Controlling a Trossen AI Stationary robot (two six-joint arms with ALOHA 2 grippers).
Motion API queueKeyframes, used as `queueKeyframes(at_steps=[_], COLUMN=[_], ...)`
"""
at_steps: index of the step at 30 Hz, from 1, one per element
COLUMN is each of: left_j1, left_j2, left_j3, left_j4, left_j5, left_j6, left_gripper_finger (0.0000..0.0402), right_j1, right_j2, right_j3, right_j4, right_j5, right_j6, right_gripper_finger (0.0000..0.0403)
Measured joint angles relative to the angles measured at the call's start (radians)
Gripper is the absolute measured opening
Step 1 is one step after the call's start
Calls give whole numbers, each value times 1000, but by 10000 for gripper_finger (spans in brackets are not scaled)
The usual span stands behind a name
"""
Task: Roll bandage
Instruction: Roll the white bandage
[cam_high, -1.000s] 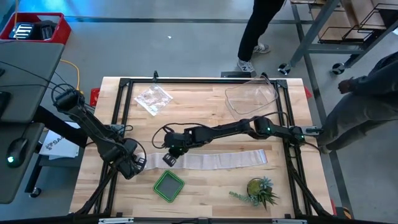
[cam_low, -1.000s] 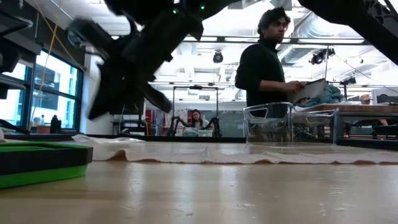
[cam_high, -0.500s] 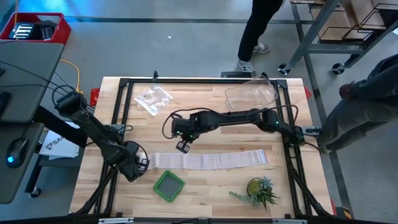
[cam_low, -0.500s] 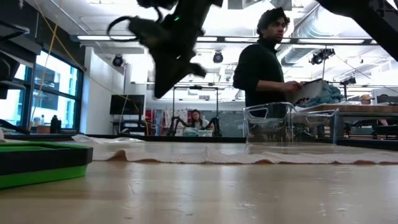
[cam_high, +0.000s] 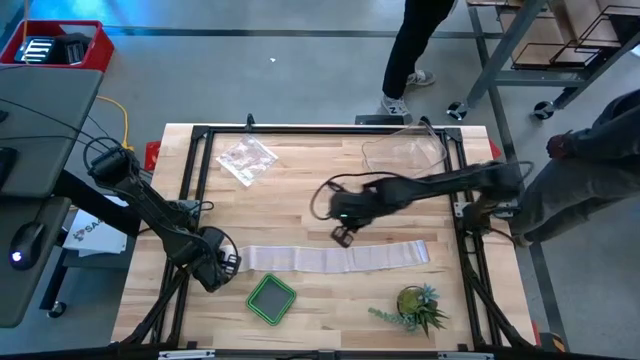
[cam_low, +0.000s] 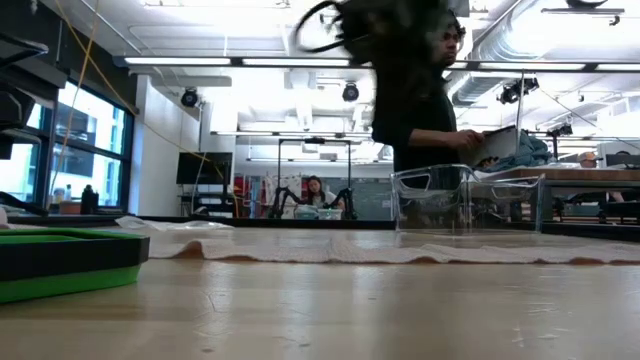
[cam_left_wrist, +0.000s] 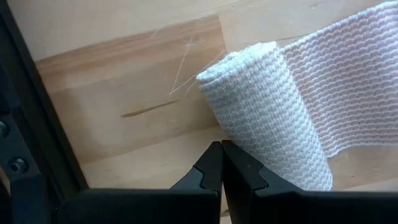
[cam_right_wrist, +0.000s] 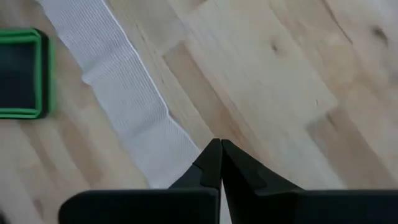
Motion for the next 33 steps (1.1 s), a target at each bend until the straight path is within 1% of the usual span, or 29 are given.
queueKeyframes(at_steps=[2, 4, 7, 9, 17, 23, 27, 30, 33], left_j1=[0, 0, 0, 0, 58, 127, 165, 184, 187], left_j2=[0, 3, 16, 29, 101, 119, 119, 119, 119], left_j3=[0, 0, 0, 0, 1, 11, 12, 12, 12], left_j4=[2, 2, 25, 57, 152, 156, 159, 159, 159], left_j5=[5, 23, 58, 61, 45, 61, 37, 24, 16], left_j6=[15, 28, 28, 14, -4, 53, 100, 138, 151], left_gripper_finger=[0, 0, 0, 0, 0, 0, 0, 0, 0], right_j1=[11, 19, 31, 37, 41, 56, 70, 86, 106], right_j2=[-82, -144, -208, -231, -239, -239, -239, -240, -227], right_j3=[-86, -144, -199, -223, -230, -230, -234, -294, -389], right_j4=[18, 27, 30, 38, 57, 48, 48, 161, 376], right_j5=[18, 38, 82, 98, 103, 103, 92, 14, -37], right_j6=[67, 126, 191, 213, 184, 142, 126, 155, 243], right_gripper_finger=[0, 0, 0, 0, 0, 0, 0, 0, 0])
